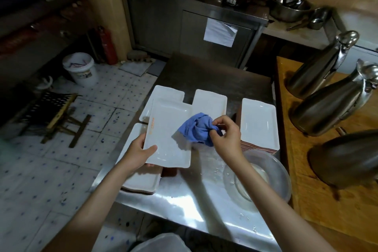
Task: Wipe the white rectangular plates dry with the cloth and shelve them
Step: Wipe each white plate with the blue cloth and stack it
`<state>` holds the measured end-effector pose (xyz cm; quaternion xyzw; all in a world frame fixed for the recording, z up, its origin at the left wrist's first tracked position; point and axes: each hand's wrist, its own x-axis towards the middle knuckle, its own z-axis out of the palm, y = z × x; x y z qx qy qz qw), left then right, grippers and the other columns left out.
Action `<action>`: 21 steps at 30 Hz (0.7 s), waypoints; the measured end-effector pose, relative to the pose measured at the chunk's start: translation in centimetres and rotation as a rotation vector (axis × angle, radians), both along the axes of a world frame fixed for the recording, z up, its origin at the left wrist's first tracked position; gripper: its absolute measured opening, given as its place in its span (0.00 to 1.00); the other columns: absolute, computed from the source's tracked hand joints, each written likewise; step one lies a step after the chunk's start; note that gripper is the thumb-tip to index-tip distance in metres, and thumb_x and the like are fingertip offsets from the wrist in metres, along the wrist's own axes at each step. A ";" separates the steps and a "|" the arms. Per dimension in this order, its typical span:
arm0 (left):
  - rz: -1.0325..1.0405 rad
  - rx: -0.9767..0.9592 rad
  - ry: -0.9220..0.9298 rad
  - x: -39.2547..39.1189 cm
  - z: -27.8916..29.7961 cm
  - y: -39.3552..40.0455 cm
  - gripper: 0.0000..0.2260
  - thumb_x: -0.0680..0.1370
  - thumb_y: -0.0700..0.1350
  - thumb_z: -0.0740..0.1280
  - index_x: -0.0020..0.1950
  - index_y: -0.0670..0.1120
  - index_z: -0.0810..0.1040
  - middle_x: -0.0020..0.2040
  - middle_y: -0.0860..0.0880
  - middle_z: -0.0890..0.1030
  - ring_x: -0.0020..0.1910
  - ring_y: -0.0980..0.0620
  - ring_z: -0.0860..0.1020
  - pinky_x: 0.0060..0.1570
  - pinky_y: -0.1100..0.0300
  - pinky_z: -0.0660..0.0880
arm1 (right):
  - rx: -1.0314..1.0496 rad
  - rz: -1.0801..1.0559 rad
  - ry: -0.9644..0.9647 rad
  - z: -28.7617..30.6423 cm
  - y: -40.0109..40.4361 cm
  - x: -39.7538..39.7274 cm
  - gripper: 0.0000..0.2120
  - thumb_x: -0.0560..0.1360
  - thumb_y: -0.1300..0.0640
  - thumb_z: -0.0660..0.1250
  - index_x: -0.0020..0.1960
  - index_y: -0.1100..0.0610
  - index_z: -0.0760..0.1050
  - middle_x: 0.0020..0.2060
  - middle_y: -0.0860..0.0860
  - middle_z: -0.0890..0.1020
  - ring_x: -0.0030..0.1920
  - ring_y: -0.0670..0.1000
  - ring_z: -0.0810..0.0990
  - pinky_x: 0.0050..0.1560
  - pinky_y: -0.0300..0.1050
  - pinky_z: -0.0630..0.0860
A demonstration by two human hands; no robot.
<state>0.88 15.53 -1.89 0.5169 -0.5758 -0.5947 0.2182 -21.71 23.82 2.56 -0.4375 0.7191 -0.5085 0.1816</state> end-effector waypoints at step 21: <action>0.082 0.040 -0.168 7.1 -2.6 0.7 0.18 0.76 0.33 0.67 0.65 0.39 0.72 0.60 0.40 0.79 0.51 0.48 0.79 0.51 0.57 0.77 | 0.052 0.108 -0.030 -1.1 -3.8 4.8 0.17 0.69 0.73 0.63 0.35 0.50 0.70 0.34 0.45 0.76 0.36 0.41 0.74 0.35 0.31 0.70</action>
